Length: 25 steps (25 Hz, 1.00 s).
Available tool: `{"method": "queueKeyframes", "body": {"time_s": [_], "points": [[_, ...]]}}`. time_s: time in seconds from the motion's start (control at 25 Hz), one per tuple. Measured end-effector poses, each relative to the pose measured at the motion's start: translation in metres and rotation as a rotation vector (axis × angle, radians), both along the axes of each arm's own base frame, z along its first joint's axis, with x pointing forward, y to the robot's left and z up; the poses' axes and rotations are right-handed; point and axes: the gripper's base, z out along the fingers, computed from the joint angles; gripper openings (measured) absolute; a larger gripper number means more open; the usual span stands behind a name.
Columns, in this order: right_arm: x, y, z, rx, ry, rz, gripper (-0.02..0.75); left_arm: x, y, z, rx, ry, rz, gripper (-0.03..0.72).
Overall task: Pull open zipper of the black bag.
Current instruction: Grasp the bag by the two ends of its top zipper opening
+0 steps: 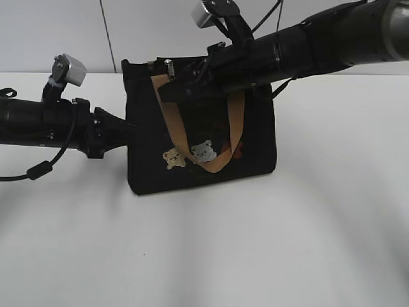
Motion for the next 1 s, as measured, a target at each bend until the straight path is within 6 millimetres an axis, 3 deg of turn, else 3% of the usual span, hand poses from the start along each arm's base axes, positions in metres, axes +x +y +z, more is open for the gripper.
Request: {"method": "queueKeyframes", "body": {"time_s": [0.16,0.52,1.0], "points": [[0.0019,0.0002,-0.0011,0.010,0.005,-0.023,0.406,0.0000,0.0001,-0.0001,0.000,0.001,0.001,0.038],[0.0037,-0.0006,-0.0017,0.001,-0.001,-0.045,0.156,0.0001,0.0001,0.0000,0.000,0.001,0.002,0.038],[0.0043,-0.0016,-0.0034,-0.021,-0.012,-0.046,0.087,0.0001,0.0001,0.0000,-0.001,0.003,0.003,0.039]]}}
